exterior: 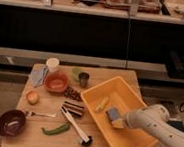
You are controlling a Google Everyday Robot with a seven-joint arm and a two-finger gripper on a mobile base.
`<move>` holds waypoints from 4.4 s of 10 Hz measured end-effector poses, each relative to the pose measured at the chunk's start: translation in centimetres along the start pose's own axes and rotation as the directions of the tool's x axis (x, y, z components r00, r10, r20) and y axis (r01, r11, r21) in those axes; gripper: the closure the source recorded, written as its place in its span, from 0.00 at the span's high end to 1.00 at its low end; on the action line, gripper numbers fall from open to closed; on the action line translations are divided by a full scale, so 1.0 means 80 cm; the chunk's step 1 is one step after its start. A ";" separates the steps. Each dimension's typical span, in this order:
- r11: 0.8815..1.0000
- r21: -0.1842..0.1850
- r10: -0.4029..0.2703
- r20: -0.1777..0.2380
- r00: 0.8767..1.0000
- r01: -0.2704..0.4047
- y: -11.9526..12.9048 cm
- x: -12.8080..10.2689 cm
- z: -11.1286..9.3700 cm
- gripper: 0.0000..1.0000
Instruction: Wipe tray with sponge
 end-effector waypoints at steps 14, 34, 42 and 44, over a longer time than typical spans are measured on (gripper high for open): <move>0.987 0.121 0.110 -0.056 0.992 -0.103 -0.060 0.001 0.023 0.00; 0.986 0.154 0.074 -0.095 0.993 -0.058 -0.075 -0.009 0.006 0.00; 0.999 -0.024 -0.047 -0.137 0.989 0.044 0.022 0.053 -0.012 0.00; 1.000 -0.008 -0.018 -0.148 0.989 0.017 -0.006 0.070 -0.023 0.00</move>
